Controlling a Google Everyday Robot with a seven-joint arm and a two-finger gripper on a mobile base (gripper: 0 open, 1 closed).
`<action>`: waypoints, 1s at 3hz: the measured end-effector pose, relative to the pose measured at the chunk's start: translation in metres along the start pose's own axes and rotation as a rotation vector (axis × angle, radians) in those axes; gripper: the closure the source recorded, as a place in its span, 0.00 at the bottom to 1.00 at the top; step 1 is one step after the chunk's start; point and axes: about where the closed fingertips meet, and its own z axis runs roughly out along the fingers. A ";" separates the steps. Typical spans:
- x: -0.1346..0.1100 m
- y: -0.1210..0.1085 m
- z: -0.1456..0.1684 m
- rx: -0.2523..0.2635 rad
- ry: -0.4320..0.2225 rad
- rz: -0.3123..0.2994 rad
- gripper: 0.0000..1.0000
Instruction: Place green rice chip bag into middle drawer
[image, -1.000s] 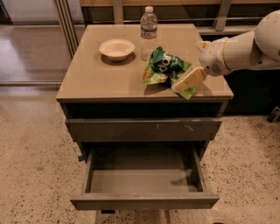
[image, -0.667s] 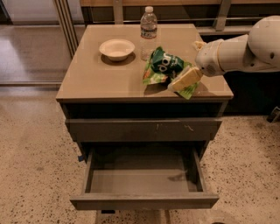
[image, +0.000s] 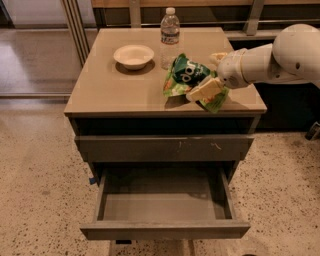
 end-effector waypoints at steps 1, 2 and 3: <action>0.000 0.000 0.000 0.000 0.000 0.000 0.42; 0.000 0.000 0.000 0.000 0.000 0.000 0.66; 0.000 0.000 0.000 0.000 0.000 0.000 0.89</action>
Offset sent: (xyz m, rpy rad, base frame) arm 0.0000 0.0000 0.0000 0.0000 0.0000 0.0000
